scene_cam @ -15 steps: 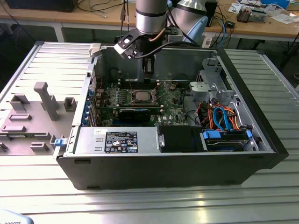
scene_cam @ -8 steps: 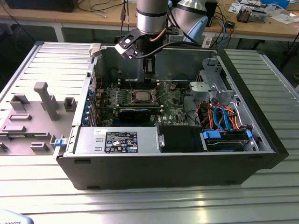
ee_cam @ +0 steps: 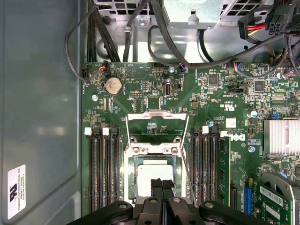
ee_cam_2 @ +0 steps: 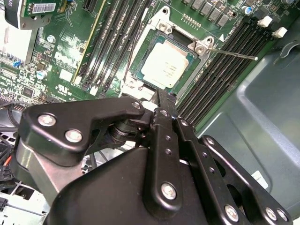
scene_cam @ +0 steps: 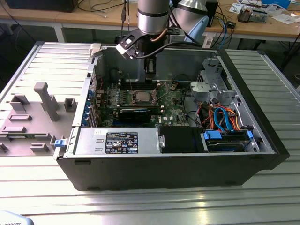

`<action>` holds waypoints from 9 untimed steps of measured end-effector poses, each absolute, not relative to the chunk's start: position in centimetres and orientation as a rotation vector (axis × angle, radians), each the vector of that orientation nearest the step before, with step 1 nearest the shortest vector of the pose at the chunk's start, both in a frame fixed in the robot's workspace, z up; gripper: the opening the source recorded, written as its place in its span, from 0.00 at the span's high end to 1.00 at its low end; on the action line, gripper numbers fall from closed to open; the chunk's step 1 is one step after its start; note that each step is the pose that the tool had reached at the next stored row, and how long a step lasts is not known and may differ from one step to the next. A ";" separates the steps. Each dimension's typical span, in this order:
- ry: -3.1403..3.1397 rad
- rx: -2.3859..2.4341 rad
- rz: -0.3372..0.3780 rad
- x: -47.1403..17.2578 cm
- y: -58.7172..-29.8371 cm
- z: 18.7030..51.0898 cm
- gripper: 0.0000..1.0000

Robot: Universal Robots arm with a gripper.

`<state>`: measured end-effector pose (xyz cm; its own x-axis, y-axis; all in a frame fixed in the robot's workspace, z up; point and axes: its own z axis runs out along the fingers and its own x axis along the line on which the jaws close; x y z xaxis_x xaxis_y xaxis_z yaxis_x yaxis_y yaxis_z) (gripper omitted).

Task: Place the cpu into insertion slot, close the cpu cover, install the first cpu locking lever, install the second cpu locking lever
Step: 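Close the cpu cover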

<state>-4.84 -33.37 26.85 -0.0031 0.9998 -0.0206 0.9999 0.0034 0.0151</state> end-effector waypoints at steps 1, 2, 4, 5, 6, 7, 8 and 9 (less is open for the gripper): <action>2.207 2.200 -0.006 -4.8 -33.4 26.9 0.89; 2.207 2.200 -0.006 -4.8 -33.4 26.8 0.89; 2.207 2.200 -0.006 -4.8 -33.4 26.8 0.89; 2.207 2.200 -0.006 -4.7 -33.4 26.9 0.89; 2.207 2.200 -0.006 -4.7 -33.4 26.9 0.89; 2.207 2.199 -0.007 -4.7 -33.4 26.9 0.89; 2.206 2.199 -0.008 -4.7 -33.4 26.8 0.89; 2.206 2.199 -0.009 -4.7 -33.4 26.9 0.89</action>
<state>-4.71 -33.37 26.85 -0.0031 0.9997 -0.0230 0.9999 0.0035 0.0151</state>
